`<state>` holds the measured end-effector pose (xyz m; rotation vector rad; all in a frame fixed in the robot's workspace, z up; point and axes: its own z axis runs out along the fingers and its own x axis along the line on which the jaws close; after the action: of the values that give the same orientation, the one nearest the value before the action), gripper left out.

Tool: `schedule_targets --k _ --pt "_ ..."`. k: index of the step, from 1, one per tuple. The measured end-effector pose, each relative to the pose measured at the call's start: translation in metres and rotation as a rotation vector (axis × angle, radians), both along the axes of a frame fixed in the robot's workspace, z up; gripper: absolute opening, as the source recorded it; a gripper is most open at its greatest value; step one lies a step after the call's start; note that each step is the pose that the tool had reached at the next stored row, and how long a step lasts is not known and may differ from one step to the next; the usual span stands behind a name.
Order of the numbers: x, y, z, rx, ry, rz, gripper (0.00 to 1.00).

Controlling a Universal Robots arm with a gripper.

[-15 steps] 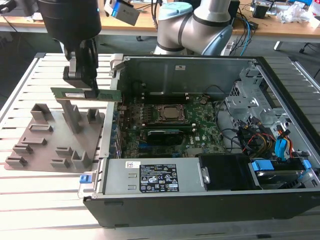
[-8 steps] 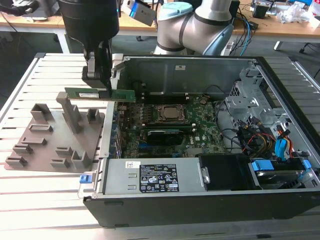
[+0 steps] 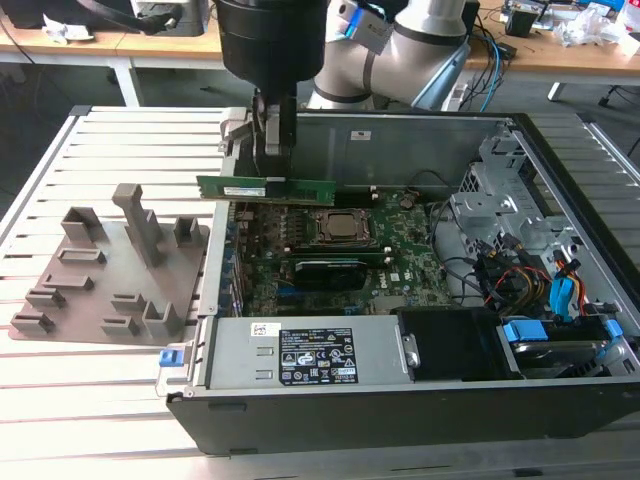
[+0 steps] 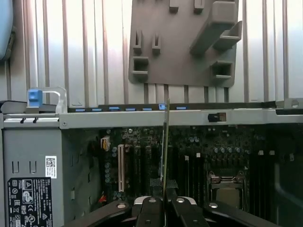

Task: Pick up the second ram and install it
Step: 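Pick up the second ram and move it above second insertion slot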

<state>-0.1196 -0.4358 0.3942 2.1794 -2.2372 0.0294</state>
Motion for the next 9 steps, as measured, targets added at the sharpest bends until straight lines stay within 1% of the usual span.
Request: schedule_targets --k 2,4,8,9 --pt "0.008 0.0 0.0 -0.002 0.0 0.0 0.14" --pt "0.02 0.0001 0.0001 -0.0055 0.0001 0.0 0.14" --pt "0.039 0.0003 0.0 -0.0101 0.0001 0.0 0.14" --pt "0.045 0.0004 0.0 -0.0114 0.0 0.0 0.14"
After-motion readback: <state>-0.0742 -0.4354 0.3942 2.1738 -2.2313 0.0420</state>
